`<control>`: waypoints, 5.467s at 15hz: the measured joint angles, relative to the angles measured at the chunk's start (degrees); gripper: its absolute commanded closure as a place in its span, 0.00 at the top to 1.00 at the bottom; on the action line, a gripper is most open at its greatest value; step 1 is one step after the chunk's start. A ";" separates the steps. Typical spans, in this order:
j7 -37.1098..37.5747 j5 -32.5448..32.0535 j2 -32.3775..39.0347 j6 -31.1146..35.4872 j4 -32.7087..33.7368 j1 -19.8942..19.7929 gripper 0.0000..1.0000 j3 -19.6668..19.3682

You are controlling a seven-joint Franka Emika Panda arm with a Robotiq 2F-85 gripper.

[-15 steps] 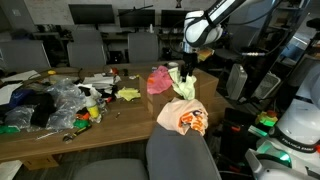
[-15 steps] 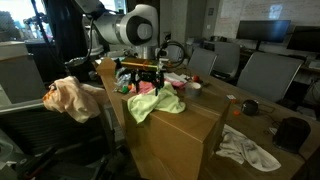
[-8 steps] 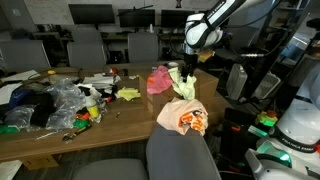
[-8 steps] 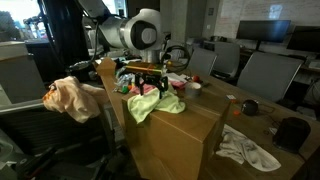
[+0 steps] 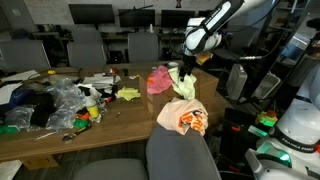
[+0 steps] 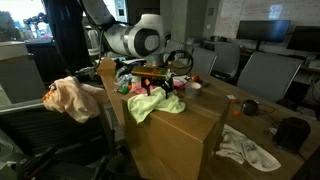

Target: Hang the peach and yellow shirts on the back of the chair

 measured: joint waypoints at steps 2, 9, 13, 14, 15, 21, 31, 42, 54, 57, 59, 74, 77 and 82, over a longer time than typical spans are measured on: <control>0.26 -0.08 0.68 1.03 0.20 -0.27 1.00 -0.12; 0.96 -0.17 2.43 1.41 1.03 -0.87 0.58 -0.31; 0.97 -0.14 2.90 1.34 1.44 -1.28 0.28 -0.31; 0.97 -0.14 2.96 1.32 1.49 -1.39 0.20 -0.31; 0.97 -0.14 2.97 1.24 1.53 -1.49 0.13 -0.31; 2.11 -2.76 1.79 -0.79 2.52 -1.60 0.04 -0.78; 2.84 -13.89 -16.25 -10.28 2.89 0.32 0.04 -0.12; 1.42 -15.37 -31.05 -26.77 7.57 4.63 0.04 5.41; -9.67 -15.67 -37.94 -40.34 6.82 13.68 0.04 8.92; -12.57 -15.64 -38.91 -43.28 5.99 16.44 0.04 9.73; -14.93 -15.16 -39.17 -45.73 5.59 18.55 0.04 9.84; -29.70 -1.98 -34.21 -63.66 11.26 23.38 0.03 9.55; -29.73 -1.19 -33.93 -59.65 11.21 23.38 0.03 9.59; -29.54 1.35 -33.94 -53.72 10.19 23.42 0.03 10.75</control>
